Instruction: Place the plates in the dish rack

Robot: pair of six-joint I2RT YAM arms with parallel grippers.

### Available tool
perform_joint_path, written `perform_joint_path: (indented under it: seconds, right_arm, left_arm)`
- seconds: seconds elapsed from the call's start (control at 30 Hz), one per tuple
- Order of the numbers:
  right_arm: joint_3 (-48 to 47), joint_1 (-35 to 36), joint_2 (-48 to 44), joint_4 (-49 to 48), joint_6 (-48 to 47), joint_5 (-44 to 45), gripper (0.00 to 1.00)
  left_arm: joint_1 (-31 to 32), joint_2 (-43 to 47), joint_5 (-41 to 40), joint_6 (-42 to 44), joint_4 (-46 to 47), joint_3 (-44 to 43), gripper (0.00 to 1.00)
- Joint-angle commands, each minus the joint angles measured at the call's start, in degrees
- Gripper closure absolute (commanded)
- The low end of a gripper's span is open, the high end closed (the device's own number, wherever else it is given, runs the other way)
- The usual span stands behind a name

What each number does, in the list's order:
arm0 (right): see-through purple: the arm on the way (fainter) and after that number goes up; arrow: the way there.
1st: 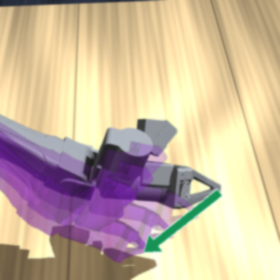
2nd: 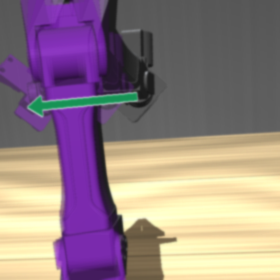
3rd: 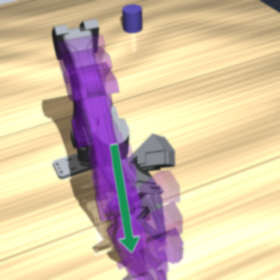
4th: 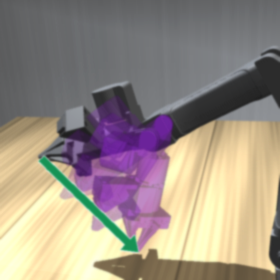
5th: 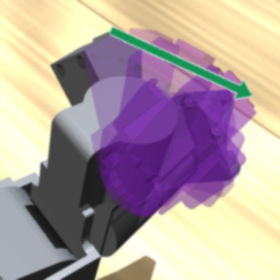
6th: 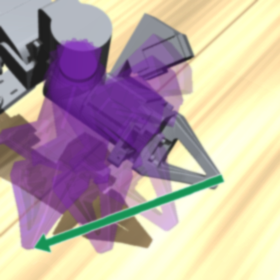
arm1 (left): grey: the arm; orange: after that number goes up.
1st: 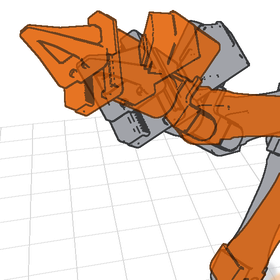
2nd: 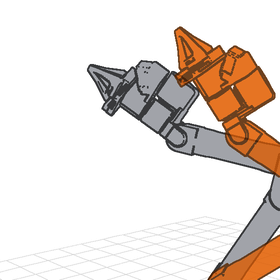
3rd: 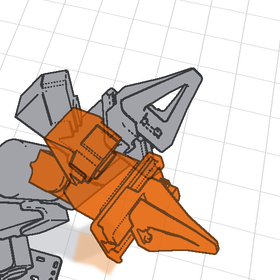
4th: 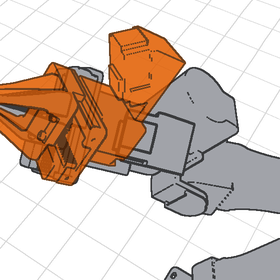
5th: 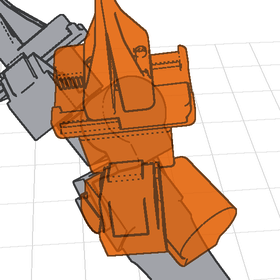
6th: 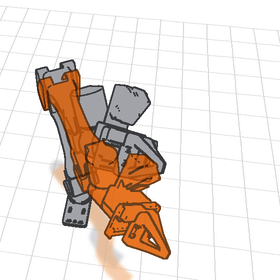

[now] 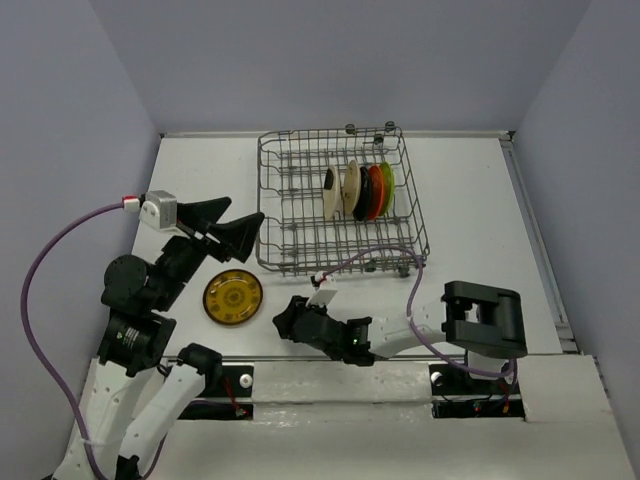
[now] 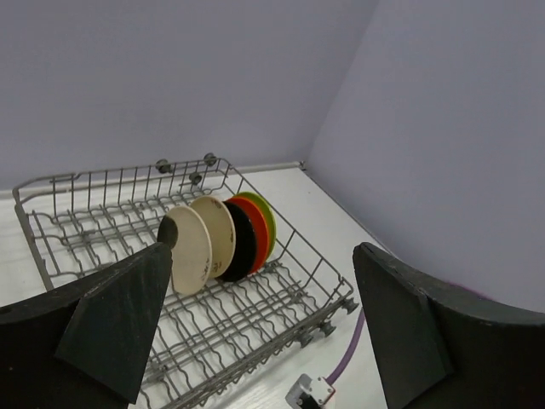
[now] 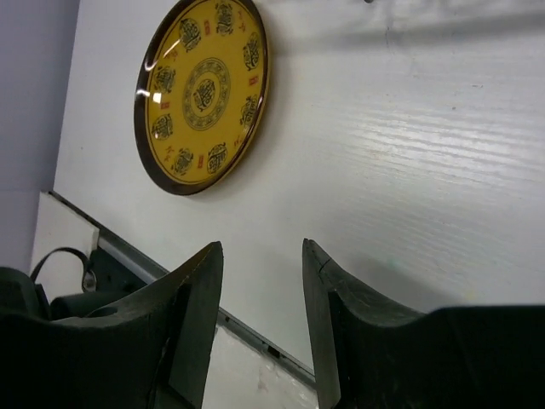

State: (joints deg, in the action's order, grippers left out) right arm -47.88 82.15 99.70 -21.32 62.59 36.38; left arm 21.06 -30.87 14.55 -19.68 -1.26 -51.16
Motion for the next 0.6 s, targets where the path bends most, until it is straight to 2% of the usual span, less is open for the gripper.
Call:
perform_joint_path:
  seconds: [0.0,0.07,0.13,0.33,0.57]
  right_arm:
    - [-3.4,-2.0,2.5,-10.9,10.3,2.0,0.51]
    - [-3.1,-4.3,5.2,-11.5,16.6,-1.8,0.51]
    - [-3.0,-4.9,6.8,-12.4,18.8,-3.3,0.51]
    - [-6.4,-4.9,12.9,-15.8,18.2,-4.6,0.51]
    - [-11.6,-6.0,18.8,-16.1,18.4,-7.6,0.52]
  left_arm:
    - [2.3,3.4,-2.5,3.5,2.1,2.0,0.01]
    - [2.9,4.8,-3.7,4.2,2.5,4.6,0.01]
    - [3.5,5.5,-5.0,4.7,2.8,6.2,0.01]
    - [6.4,7.1,-8.7,6.7,4.9,10.3,0.01]
    - [8.6,8.5,-8.3,6.8,4.6,12.3,0.01]
